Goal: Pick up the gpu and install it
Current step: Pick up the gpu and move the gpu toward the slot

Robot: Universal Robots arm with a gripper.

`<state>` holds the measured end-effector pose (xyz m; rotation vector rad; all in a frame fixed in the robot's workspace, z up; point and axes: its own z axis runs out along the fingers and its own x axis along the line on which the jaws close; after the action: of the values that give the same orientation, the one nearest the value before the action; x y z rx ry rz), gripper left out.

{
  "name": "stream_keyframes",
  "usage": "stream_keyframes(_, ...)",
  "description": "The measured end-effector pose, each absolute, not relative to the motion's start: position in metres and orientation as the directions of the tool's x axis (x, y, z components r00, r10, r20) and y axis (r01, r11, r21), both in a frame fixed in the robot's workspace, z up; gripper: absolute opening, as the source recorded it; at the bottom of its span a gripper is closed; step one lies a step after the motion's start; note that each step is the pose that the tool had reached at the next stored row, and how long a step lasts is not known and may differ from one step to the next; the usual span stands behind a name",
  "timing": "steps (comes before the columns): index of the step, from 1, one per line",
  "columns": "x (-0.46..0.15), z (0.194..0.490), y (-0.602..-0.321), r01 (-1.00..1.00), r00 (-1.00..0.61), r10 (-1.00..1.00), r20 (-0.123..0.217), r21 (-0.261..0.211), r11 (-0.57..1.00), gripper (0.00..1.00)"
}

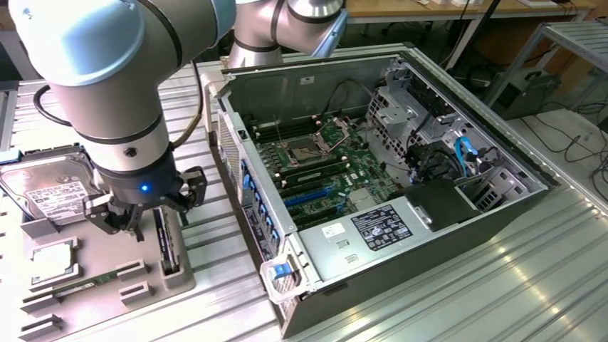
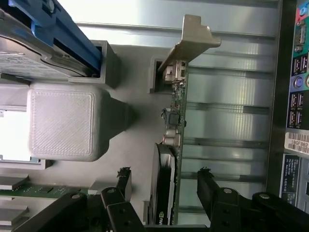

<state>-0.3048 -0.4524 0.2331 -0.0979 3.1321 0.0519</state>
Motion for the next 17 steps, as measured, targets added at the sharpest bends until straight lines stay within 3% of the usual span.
stream_keyframes(7,-0.3055,0.2248,-0.4468,-0.05,-0.999,-0.05,-0.008,0.032,0.998,0.65)
stream_keyframes(11,-0.3057,0.2243,-0.4469,-0.05,-0.999,-0.05,-0.009,0.032,0.998,0.4)
stream_keyframes(15,-0.3056,0.2242,-0.447,-0.05,-0.999,-0.05,-0.009,0.032,0.998,0.28)
stream_keyframes(17,-0.3056,0.2242,-0.447,-0.05,-0.999,-0.05,-0.009,0.032,0.998,0.27)
